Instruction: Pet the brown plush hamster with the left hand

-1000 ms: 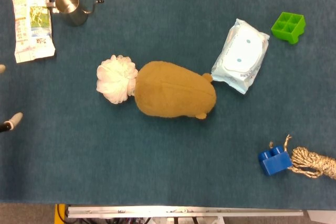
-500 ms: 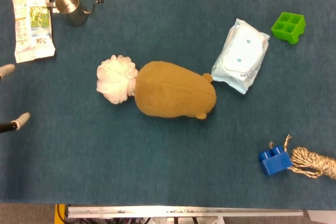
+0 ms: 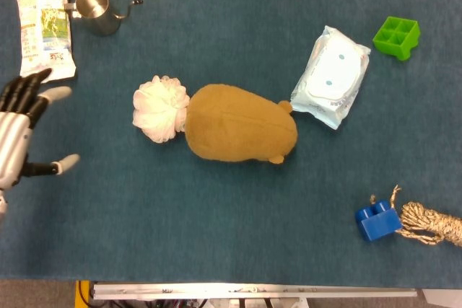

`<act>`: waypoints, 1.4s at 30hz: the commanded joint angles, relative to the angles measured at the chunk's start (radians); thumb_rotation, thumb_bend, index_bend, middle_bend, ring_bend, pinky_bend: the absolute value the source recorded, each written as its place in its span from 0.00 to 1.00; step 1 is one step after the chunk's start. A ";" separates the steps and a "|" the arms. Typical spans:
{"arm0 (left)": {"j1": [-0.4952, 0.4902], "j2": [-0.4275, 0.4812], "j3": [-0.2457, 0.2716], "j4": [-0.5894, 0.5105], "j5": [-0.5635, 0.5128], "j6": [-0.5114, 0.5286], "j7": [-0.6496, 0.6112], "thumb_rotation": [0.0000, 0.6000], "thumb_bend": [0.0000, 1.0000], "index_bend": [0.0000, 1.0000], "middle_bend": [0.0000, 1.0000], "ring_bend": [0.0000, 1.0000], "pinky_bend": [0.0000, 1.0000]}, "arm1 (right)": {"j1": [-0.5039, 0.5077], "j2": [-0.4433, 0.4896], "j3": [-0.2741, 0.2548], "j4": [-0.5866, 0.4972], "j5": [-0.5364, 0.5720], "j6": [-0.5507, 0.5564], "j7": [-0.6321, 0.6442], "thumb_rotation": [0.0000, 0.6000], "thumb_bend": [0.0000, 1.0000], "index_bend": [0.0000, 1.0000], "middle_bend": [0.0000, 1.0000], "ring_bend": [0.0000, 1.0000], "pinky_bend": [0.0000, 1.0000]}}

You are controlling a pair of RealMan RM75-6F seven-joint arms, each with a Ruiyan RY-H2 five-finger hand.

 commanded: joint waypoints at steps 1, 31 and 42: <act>-0.048 -0.028 0.006 0.033 0.038 -0.051 -0.073 1.00 0.10 0.18 0.07 0.06 0.00 | 0.000 0.001 0.000 -0.003 0.003 -0.003 -0.004 1.00 0.09 0.25 0.35 0.18 0.17; -0.351 -0.368 -0.007 0.323 0.100 -0.249 -0.429 0.06 0.02 0.00 0.03 0.01 0.00 | -0.011 0.001 0.002 -0.007 0.030 -0.015 -0.022 1.00 0.09 0.25 0.35 0.18 0.17; -0.376 -0.520 -0.028 0.439 0.065 -0.212 -0.322 0.02 0.02 0.00 0.02 0.01 0.00 | -0.019 0.004 0.001 -0.005 0.034 -0.013 -0.020 1.00 0.09 0.25 0.35 0.18 0.17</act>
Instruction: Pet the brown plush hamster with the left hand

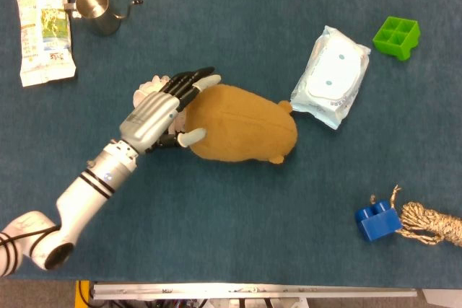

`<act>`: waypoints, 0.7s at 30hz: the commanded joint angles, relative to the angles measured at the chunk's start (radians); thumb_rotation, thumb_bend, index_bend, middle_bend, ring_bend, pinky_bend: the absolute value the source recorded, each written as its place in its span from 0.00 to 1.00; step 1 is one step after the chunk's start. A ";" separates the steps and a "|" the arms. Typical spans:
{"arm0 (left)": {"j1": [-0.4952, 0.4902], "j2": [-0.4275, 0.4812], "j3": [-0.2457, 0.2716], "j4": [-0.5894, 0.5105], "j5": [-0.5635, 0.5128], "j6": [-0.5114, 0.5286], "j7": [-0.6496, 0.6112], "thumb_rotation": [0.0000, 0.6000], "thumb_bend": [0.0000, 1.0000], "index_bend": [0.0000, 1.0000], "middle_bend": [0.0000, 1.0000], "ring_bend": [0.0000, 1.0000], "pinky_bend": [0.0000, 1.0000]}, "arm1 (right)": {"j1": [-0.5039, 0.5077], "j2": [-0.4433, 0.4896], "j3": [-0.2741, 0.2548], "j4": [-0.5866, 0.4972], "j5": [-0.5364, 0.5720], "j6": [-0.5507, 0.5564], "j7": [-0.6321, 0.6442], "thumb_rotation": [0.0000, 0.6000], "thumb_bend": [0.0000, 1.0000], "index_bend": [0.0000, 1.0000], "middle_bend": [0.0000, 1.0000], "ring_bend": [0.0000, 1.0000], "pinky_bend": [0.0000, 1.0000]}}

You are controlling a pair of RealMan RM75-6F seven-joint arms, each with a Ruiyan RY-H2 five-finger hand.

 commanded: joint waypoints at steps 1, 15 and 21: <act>-0.010 -0.043 -0.006 0.035 -0.013 0.012 0.041 0.02 0.02 0.00 0.02 0.01 0.00 | -0.001 0.000 0.000 0.001 0.001 0.000 0.001 1.00 0.09 0.25 0.35 0.18 0.17; -0.049 -0.183 -0.024 0.134 -0.051 0.015 0.221 0.02 0.02 0.00 0.02 0.00 0.00 | -0.007 0.004 0.000 0.001 0.009 -0.003 -0.001 1.00 0.09 0.25 0.35 0.18 0.17; -0.054 -0.218 -0.021 0.183 -0.058 0.024 0.275 0.02 0.02 0.00 0.02 0.00 0.00 | -0.008 0.005 0.001 -0.001 0.012 -0.005 -0.005 1.00 0.09 0.25 0.35 0.18 0.17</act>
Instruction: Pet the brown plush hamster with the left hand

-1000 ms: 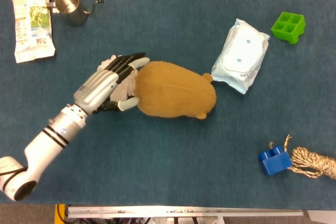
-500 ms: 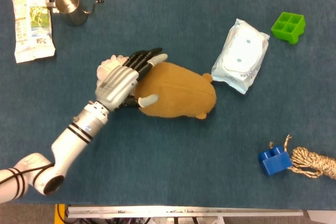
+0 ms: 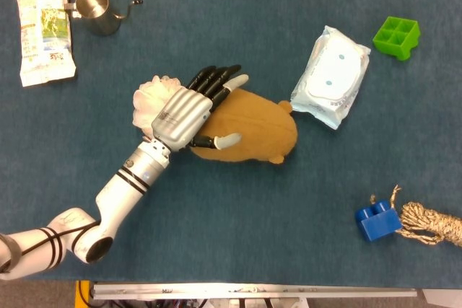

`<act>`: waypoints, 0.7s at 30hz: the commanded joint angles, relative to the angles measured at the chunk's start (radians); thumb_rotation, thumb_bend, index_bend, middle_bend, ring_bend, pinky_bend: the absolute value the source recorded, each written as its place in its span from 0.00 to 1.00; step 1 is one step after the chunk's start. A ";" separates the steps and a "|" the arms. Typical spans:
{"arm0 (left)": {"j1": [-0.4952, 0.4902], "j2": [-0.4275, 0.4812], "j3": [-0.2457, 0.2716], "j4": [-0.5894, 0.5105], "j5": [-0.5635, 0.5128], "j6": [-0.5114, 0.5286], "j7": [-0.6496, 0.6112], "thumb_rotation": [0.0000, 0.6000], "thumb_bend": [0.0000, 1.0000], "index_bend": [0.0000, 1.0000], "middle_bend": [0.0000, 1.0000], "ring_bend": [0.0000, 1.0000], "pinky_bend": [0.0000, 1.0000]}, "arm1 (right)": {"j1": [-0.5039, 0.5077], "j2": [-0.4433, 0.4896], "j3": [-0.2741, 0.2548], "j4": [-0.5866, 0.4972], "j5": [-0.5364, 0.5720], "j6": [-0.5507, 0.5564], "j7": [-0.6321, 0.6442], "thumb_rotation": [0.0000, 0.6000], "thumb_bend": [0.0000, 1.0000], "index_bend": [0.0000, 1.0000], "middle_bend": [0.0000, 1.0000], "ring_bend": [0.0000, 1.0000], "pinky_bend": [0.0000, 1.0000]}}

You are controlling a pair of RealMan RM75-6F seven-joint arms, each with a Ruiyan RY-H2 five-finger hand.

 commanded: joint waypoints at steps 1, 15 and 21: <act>-0.002 -0.016 0.003 0.020 -0.003 0.011 0.021 0.02 0.02 0.00 0.02 0.00 0.00 | 0.000 0.000 0.000 -0.001 0.001 -0.001 -0.001 1.00 0.09 0.25 0.35 0.18 0.17; 0.001 -0.075 0.032 0.108 0.006 0.039 0.095 0.02 0.02 0.00 0.02 0.00 0.00 | -0.002 0.000 0.001 -0.002 0.001 -0.002 -0.002 1.00 0.09 0.25 0.35 0.18 0.17; 0.001 -0.074 0.028 0.131 -0.005 0.039 0.106 0.01 0.02 0.00 0.02 0.00 0.00 | -0.005 0.000 0.001 0.002 0.002 -0.002 0.004 1.00 0.09 0.25 0.35 0.18 0.17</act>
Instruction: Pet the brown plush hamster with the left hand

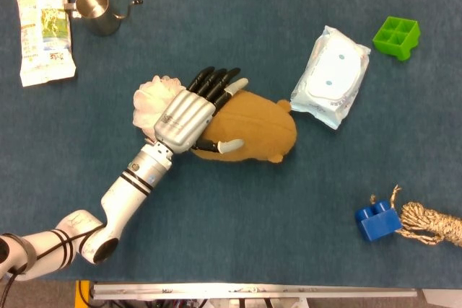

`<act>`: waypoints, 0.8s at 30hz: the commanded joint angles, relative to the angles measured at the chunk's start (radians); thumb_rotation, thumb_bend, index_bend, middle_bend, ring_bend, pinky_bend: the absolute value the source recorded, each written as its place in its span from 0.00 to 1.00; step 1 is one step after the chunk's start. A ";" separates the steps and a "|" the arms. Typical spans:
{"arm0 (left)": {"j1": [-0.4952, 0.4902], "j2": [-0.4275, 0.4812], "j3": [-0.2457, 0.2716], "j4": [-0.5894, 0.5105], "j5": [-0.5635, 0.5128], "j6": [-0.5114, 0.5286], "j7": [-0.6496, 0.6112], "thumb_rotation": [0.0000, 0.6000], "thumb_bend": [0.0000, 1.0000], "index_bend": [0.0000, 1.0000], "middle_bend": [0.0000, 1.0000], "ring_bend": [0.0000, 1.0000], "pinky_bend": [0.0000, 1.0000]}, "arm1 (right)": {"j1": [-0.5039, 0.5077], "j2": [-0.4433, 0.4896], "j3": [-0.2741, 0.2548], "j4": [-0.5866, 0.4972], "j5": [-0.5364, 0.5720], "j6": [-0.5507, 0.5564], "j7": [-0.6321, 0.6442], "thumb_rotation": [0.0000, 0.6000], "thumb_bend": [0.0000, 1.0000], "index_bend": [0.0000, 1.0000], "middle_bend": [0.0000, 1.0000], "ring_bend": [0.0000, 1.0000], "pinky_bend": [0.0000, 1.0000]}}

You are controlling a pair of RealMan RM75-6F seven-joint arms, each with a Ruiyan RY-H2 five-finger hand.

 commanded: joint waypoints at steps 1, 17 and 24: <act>0.001 0.004 -0.001 0.007 -0.007 -0.002 0.004 0.01 0.02 0.00 0.02 0.00 0.00 | 0.000 -0.001 0.000 0.002 -0.001 -0.001 0.003 1.00 0.09 0.25 0.35 0.18 0.17; 0.003 0.058 -0.046 -0.081 -0.038 0.037 0.037 0.02 0.02 0.00 0.02 0.00 0.00 | -0.002 -0.004 -0.001 0.015 -0.013 0.004 0.024 1.00 0.09 0.25 0.35 0.18 0.17; -0.003 0.041 -0.031 -0.135 -0.033 0.028 0.092 0.02 0.02 0.00 0.02 0.00 0.00 | -0.004 -0.004 -0.001 0.020 -0.012 0.004 0.031 1.00 0.09 0.25 0.35 0.18 0.17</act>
